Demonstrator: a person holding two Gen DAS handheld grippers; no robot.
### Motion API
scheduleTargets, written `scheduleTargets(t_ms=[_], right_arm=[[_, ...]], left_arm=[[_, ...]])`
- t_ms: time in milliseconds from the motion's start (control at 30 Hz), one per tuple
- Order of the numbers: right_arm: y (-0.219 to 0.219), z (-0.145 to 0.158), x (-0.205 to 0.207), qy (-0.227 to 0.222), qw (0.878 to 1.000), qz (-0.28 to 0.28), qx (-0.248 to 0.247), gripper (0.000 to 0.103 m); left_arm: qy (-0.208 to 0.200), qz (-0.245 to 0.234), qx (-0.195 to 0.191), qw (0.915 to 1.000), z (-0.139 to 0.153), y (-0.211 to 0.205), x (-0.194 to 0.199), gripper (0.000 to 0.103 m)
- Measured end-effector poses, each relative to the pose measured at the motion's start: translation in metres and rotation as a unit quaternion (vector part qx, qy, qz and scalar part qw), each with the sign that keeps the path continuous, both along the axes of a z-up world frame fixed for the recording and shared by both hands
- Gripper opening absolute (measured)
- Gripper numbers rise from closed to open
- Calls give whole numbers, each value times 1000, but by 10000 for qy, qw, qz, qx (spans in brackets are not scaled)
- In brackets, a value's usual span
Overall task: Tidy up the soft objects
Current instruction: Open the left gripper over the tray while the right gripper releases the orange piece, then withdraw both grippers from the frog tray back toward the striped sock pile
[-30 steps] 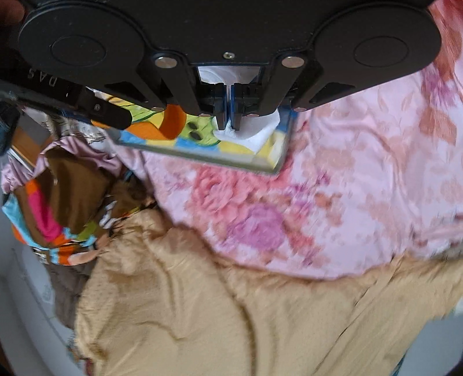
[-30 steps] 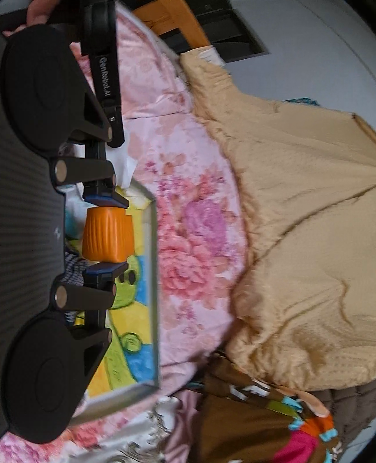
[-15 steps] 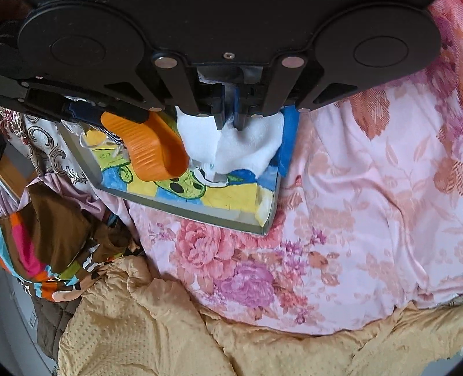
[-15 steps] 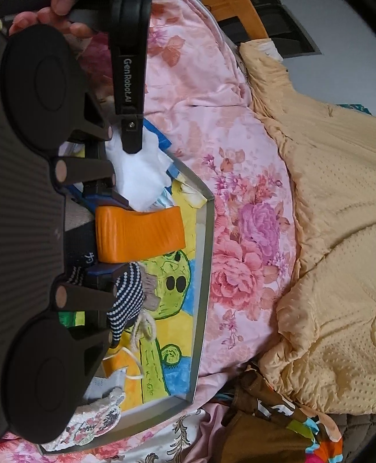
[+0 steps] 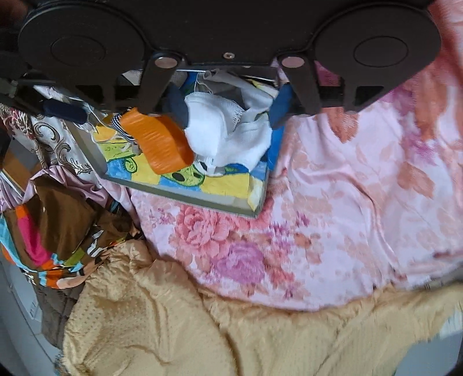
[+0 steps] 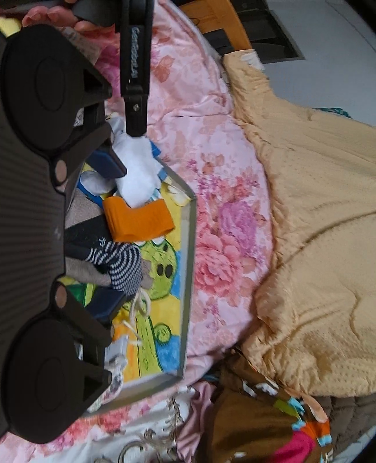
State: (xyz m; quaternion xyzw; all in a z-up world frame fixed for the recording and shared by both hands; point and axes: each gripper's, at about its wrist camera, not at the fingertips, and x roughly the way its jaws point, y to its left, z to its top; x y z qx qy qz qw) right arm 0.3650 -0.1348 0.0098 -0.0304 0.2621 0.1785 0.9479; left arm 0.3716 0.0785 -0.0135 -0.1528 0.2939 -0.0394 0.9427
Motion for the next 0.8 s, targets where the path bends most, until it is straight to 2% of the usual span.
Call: scheduleTargets(t_ms=[167,367,567,800], right_arm=[[-18,25,-29,-274,9992,-64,299,101],[-40,51,-73,-635,9975,1,324,103],[-64,69,-121,-824,9959,21,385,103],[-81,75,-169,-797,9949,96,605,103]], left_arm=[[-324,51,225,9992,29,0,-33,83],[-758,122,311,9966,67,-3,-79,96],[-1042,51,425,9936,89,-16,-132,102],[-985,-26,505,9939,87,-23,-189,102]])
